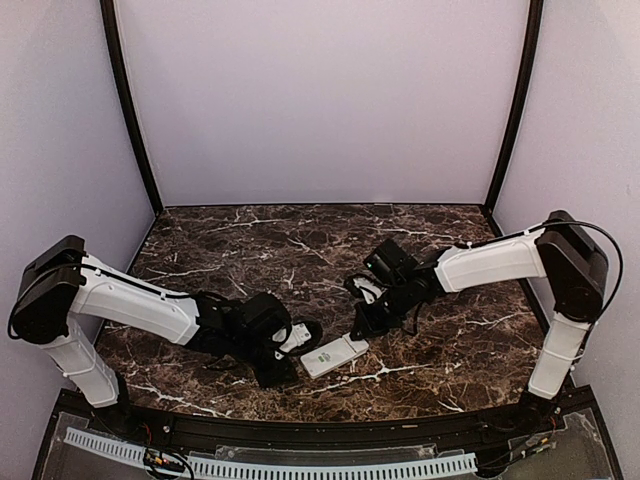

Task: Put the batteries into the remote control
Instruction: Load the battery cover onto the remote control without the battery cover, then pick up the remote control from the center of the board.

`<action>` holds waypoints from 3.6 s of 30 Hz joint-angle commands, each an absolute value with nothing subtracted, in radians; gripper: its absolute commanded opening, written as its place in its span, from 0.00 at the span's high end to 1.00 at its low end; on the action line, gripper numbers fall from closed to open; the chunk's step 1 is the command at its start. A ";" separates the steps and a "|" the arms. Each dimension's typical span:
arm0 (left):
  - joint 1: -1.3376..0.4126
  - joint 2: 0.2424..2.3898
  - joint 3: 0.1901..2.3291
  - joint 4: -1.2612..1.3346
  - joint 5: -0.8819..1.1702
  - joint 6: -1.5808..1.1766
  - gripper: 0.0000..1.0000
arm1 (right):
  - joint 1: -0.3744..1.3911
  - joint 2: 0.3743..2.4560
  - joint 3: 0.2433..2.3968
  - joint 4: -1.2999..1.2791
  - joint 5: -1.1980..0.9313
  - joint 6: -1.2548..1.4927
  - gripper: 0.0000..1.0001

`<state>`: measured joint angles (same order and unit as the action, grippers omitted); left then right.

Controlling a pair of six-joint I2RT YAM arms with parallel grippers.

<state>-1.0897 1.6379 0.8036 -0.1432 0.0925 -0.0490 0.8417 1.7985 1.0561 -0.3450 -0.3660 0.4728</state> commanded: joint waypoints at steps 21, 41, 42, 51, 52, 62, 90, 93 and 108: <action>-1.093 1.646 0.802 -0.139 0.104 -0.036 0.64 | 0.879 1.721 1.118 -0.465 -0.233 0.457 1.00; -1.093 1.664 0.793 -0.122 0.103 -0.029 0.64 | 0.907 1.902 1.260 -0.747 0.173 0.449 1.00; -1.092 1.664 0.792 -0.120 0.103 -0.030 0.64 | 0.913 1.913 1.259 -0.749 0.173 0.452 1.00; -1.093 1.669 0.794 -0.119 0.103 -0.025 0.64 | 0.939 1.940 1.250 -0.755 0.185 0.457 1.00; -1.094 1.669 0.795 -0.119 0.103 -0.025 0.64 | 0.943 1.943 1.250 -0.758 0.185 0.457 1.00; -1.092 1.680 0.802 -0.112 0.100 -0.021 0.64 | 1.079 2.010 1.321 -0.764 0.113 0.495 1.00; -1.015 1.252 0.735 -0.027 -0.061 -0.052 0.10 | 0.999 1.633 1.213 -0.499 -0.204 -0.391 0.09; -0.962 1.170 0.729 -0.016 -0.115 -0.123 0.02 | 1.058 1.678 1.223 -0.482 -0.265 -0.544 0.01; -0.798 1.111 0.707 -0.031 -0.149 -0.210 0.01 | 1.109 2.039 1.430 -0.594 -0.201 -0.728 0.01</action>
<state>-0.8021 1.1019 0.7284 -0.0166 -0.1436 -0.1928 1.1118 2.0003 1.3708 -0.5499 -0.2245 -0.6815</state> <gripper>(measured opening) 0.988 0.986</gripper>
